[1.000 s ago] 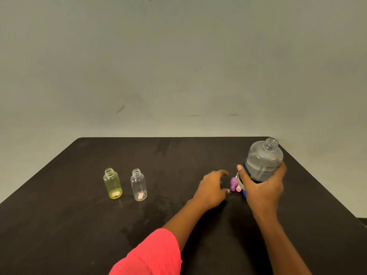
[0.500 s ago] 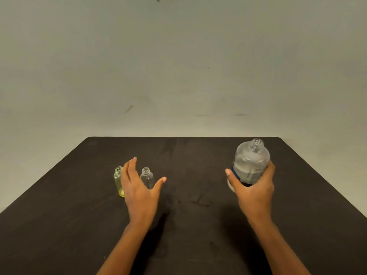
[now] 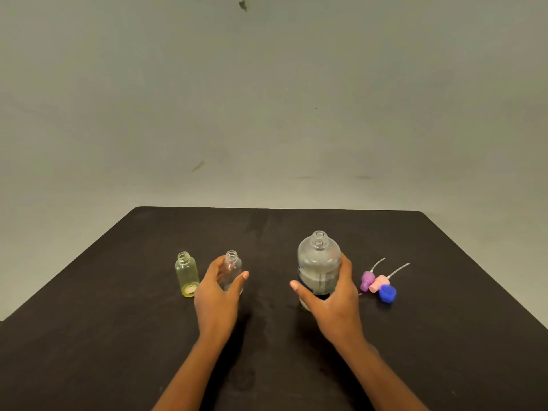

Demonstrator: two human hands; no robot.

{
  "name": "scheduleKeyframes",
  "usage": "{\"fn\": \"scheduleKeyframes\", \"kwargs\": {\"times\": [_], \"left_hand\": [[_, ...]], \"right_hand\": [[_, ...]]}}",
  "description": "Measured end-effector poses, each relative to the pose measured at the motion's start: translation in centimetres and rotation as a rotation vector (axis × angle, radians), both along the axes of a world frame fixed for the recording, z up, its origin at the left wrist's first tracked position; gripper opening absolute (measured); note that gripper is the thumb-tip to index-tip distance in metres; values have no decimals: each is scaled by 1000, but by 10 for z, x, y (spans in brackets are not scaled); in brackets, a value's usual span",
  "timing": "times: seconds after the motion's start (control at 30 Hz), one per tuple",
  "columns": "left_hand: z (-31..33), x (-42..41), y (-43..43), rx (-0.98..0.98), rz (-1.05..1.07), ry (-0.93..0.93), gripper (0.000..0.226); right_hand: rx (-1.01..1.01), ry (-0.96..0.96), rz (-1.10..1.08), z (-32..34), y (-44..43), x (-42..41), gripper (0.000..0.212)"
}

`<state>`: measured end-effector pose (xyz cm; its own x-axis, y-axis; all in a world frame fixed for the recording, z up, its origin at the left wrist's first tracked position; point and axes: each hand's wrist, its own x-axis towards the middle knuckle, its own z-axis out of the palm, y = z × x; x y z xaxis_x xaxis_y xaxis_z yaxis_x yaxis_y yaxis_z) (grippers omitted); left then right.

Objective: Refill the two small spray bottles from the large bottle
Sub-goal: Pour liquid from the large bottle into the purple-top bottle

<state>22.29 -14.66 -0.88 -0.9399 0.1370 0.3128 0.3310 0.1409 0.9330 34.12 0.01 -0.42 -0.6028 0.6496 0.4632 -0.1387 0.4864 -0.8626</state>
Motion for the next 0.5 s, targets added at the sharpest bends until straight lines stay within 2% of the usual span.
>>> {"fn": "scheduleKeyframes", "kwargs": {"times": [0.17,0.5], "left_hand": [[0,10,15,106,-27,1,45],[-1,17,19,105,-53,59,44]], "right_hand": [[22,-44,6,-5,2,-1,80],[-8,-56,-3,-7,6,-4,76]]}}
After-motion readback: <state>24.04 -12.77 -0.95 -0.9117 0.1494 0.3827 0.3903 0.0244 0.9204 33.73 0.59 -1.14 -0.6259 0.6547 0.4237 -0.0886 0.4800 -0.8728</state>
